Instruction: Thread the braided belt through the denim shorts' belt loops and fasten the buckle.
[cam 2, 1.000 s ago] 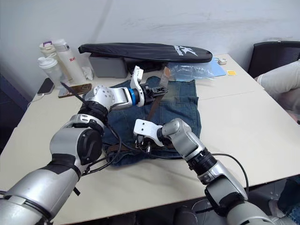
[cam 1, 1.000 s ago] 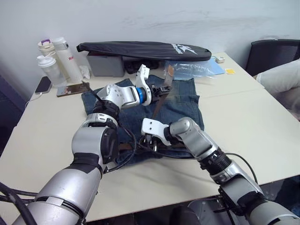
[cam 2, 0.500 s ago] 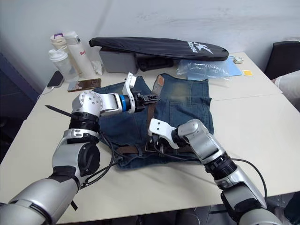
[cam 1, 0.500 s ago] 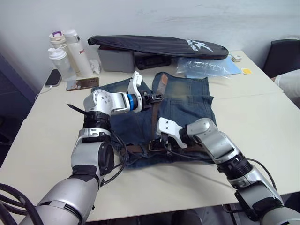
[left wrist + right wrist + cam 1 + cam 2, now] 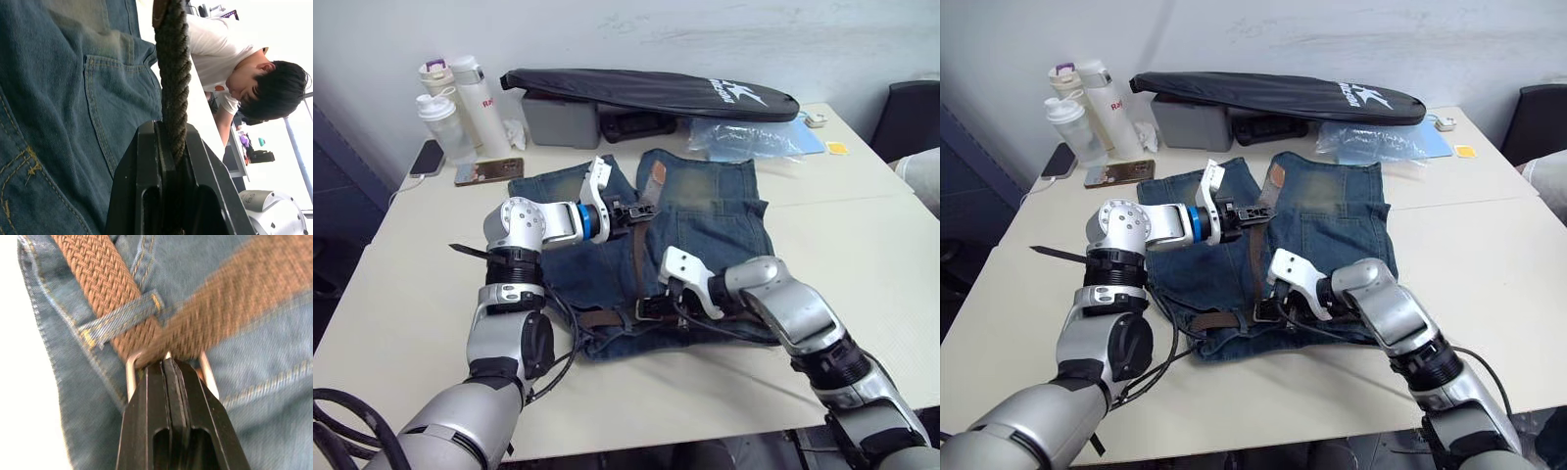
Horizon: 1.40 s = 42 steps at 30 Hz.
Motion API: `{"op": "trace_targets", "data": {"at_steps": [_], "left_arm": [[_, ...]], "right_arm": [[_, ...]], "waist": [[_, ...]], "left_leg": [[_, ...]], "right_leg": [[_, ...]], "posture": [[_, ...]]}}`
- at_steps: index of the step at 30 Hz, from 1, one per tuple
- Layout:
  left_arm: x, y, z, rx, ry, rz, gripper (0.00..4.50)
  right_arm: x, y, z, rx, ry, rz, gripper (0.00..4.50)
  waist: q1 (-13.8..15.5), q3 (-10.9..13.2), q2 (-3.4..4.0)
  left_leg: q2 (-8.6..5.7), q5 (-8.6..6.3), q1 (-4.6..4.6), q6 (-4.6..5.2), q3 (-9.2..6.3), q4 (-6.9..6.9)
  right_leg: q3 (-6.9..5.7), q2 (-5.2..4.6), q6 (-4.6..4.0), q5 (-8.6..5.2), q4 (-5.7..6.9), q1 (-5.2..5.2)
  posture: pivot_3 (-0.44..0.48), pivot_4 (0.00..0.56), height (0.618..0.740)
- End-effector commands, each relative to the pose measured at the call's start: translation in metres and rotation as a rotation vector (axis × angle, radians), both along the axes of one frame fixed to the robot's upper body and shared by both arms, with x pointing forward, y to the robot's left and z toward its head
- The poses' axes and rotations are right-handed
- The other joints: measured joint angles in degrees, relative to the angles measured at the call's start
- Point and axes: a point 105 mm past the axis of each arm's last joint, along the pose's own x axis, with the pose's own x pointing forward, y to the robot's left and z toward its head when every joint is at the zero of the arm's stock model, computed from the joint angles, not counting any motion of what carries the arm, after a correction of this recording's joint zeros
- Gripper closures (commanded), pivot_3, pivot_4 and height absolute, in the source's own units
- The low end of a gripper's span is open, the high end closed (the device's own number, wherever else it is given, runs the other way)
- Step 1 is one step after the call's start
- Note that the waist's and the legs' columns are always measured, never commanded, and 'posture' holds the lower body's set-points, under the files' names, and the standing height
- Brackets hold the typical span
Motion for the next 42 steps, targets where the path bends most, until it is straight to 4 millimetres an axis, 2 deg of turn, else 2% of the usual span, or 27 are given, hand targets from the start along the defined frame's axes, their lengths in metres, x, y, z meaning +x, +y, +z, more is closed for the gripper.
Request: {"op": "trace_targets", "data": {"at_steps": [1, 8, 12, 15, 18, 22, 26, 31, 34, 36, 41, 42], "left_arm": [[-0.004, -0.003, 0.015, -0.027, -0.061, -0.014, 4.5], [-0.014, -0.022, 0.018, -0.04, -0.063, -0.086, 4.5], [-0.025, -0.051, 0.027, -0.076, -0.063, -0.178, 4.5], [-0.039, -0.073, 0.02, -0.056, -0.055, -0.257, 4.5], [-0.048, -0.081, 0.016, -0.029, -0.064, -0.305, 4.5], [-0.036, -0.066, 0.017, 0.006, -0.107, -0.25, 4.5], [-0.016, -0.035, 0.029, 0.025, -0.2, -0.15, 4.5], [-0.012, -0.017, 0.038, 0.02, -0.314, -0.125, 4.5], [-0.024, -0.011, 0.03, 0.126, -0.447, -0.206, 4.5], [-0.031, -0.008, 0.02, 0.208, -0.514, -0.258, 4.5], [-0.031, 0.001, 0.002, 0.389, -0.659, -0.306, 4.5], [-0.031, 0.002, 0.001, 0.392, -0.668, -0.308, 4.5]], "right_arm": [[-0.002, -0.015, 0.029, 0.079, -0.043, -0.083, 4.46], [-0.008, -0.034, 0.048, 0.101, -0.061, -0.157, 4.46], [-0.022, -0.043, 0.046, 0.066, -0.04, -0.164, 4.46], [-0.032, -0.048, 0.039, 0.037, -0.018, -0.169, 4.46], [-0.034, -0.049, 0.039, 0.031, -0.023, -0.183, 4.46], [-0.031, -0.049, 0.044, 0.018, -0.123, -0.174, 4.46], [-0.027, -0.049, 0.051, 0.01, -0.251, -0.158, 4.46], [-0.028, -0.048, 0.051, 0.008, -0.321, -0.146, 4.46], [-0.03, -0.044, 0.052, 0.009, -0.387, -0.131, 3.74], [-0.03, -0.044, 0.053, -0.002, -0.415, -0.128, 2.91], [-0.026, -0.048, 0.058, -0.058, -0.518, -0.14, 0.41], [-0.024, -0.049, 0.06, -0.067, -0.536, -0.143, 0.41]], "waist": [[-0.05, 0.33, -0.06], [0.05, 0.57, -0.26], [0.18, 0.61, -0.34], [0.18, 0.62, -0.36], [0.15, 0.63, -0.36], [0.02, 0.63, -0.35], [-0.02, 0.64, -0.33], [0.54, 0.66, -0.35], [0.3, 0.65, -0.34], [0.1, 0.65, -0.33], [0.16, 0.66, -0.33], [0.16, 0.66, -0.33]], "left_leg": [[0.0, 0.08, 0.01, 0.03, 0.0, -0.02], [0.05, 0.9, 0.16, -0.23, 0.1, -0.87], [0.02, 0.99, 0.11, -0.34, 0.14, -0.91], [-0.03, 1.0, 0.11, -0.31, 0.17, -0.91], [-0.04, 1.01, 0.12, -0.29, 0.19, -0.91], [0.02, 1.02, 0.19, -0.29, 0.19, -0.96], [0.04, 1.04, 0.23, -0.33, 0.17, -0.98], [-0.01, 1.06, 0.16, -0.31, 0.13, -0.94], [-0.05, 1.06, 0.11, -0.31, 0.18, -0.86], [-0.06, 1.06, 0.16, -0.31, 0.2, -0.86], [-0.02, 1.07, 0.14, -0.32, 0.18, -0.84], [-0.02, 1.07, 0.13, -0.32, 0.2, -0.83]], "right_leg": [[0.0, 0.01, 0.01, 0.01, -0.01, 0.0], [0.02, 0.07, 0.13, 0.06, -0.08, -0.09], [-0.05, 0.07, 0.12, 0.06, -0.14, -0.09], [-0.08, 0.04, 0.14, 0.08, -0.28, -0.05], [-0.08, 0.03, 0.16, 0.09, -0.28, -0.06], [-0.06, 0.09, 0.16, 0.09, -0.28, -0.06], [-0.03, 0.17, 0.17, 0.09, -0.28, -0.08], [-0.1, 0.09, 0.17, 0.1, -0.28, -0.06], [-0.05, 0.03, 0.21, 0.12, -0.3, -0.04], [-0.05, 0.05, 0.21, 0.12, -0.25, -0.03], [-0.07, 0.09, 0.21, 0.11, -0.25, -0.04], [-0.07, 0.08, 0.21, 0.11, -0.26, -0.04]], "posture": [[0.0, 0.15, 0.622], [0.0, 0.15, 0.622], [0.0, 0.15, 0.622], [0.0, 0.15, 0.622], [0.0, 0.15, 0.622], [0.0, 0.15, 0.622], [0.0, 0.15, 0.622], [0.0, 0.15, 0.622], [0.0, 0.15, 0.622], [0.0, 0.15, 0.622], [0.0, 0.15, 0.622], [0.0, 0.15, 0.622]]}}
